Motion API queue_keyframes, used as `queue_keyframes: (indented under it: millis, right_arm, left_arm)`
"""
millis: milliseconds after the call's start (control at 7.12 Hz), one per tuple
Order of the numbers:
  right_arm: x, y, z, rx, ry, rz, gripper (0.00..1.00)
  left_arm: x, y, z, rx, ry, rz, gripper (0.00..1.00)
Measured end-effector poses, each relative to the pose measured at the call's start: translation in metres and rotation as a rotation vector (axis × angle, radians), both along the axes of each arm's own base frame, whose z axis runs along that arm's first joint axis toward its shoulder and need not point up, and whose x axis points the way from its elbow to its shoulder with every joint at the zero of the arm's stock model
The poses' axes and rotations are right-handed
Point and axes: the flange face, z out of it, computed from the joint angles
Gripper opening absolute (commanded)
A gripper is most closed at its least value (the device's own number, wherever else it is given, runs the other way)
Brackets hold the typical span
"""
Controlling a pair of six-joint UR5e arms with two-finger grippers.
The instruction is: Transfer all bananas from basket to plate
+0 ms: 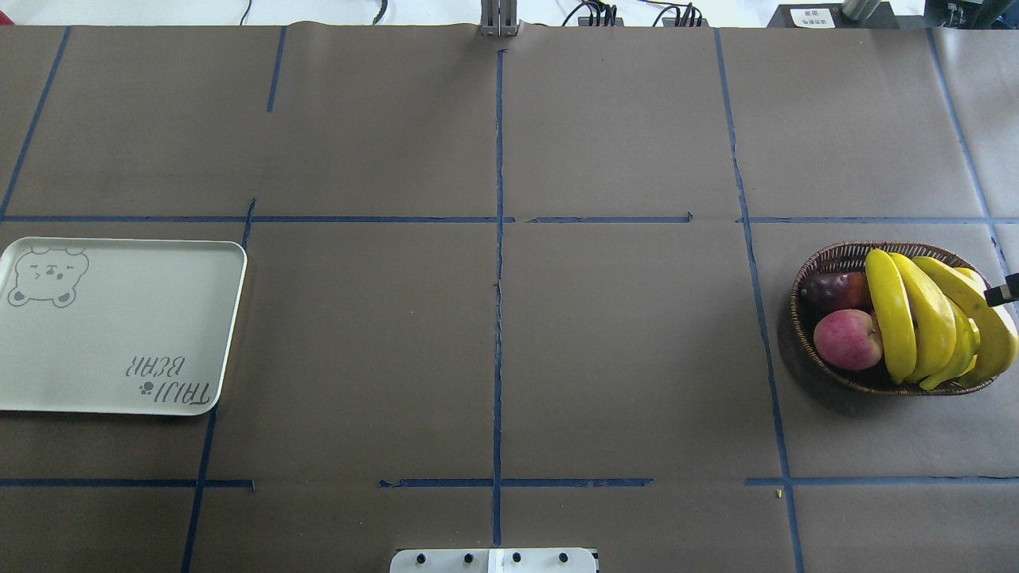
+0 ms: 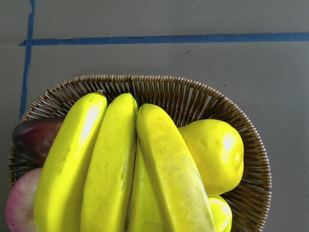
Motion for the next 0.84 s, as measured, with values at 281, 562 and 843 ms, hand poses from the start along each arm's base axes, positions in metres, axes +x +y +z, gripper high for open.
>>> queue_keyframes:
  millis: [281, 562, 843]
  right_arm:
    - [-0.006, 0.002, 0.012, -0.030, -0.011, -0.022, 0.99]
    - [-0.012, 0.005, 0.019, -0.063, -0.047, -0.054, 0.99]
    - [-0.015, 0.007, 0.030, -0.086, -0.048, -0.066, 0.91]
  left_arm:
    - [0.000, 0.000, -0.001, 0.003, 0.000, -0.003, 1.00]
    - [0.000, -0.001, -0.001, 0.009, 0.000, -0.002, 1.00]
    - [0.000, -0.001, -0.002, 0.016, 0.000, -0.003, 1.00]
